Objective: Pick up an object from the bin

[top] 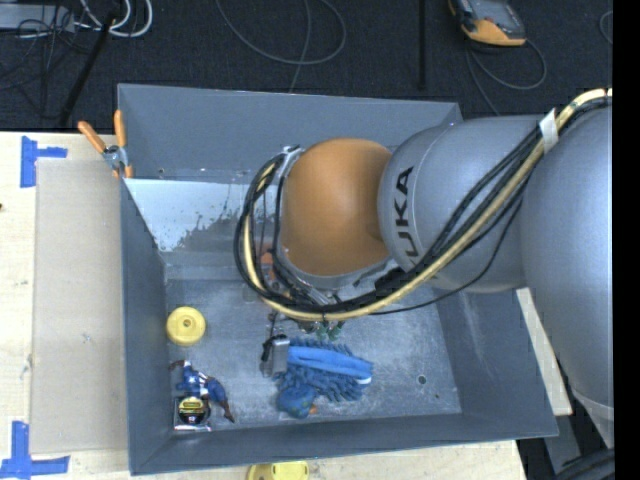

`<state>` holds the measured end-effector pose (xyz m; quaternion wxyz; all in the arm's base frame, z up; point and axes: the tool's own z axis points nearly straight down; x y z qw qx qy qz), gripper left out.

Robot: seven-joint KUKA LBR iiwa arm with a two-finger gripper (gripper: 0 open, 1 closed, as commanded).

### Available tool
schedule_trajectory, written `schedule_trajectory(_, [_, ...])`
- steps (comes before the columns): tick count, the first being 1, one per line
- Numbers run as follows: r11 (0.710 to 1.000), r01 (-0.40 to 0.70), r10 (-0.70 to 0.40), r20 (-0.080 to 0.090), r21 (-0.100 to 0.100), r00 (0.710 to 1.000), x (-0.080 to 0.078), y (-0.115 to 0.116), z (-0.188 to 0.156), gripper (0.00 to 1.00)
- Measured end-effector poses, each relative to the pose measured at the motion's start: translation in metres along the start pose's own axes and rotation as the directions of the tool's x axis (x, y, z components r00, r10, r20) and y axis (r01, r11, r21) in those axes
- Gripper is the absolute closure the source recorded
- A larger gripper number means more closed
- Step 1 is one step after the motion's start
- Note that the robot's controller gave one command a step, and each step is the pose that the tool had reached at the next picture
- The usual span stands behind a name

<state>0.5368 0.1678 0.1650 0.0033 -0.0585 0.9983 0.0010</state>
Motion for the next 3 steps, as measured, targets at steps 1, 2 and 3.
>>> schedule_trajectory(1, [1.0,0.031,-0.031,-0.004,0.0,0.999,-0.015,-0.034,0.043,0.0])
schedule_trajectory(2, [1.0,0.003,-0.003,-0.008,0.001,1.0,-0.007,-0.092,0.067,0.0])
schedule_trajectory(3, [0.988,0.157,-0.157,-0.009,-0.001,0.988,0.001,-0.106,0.095,1.0])
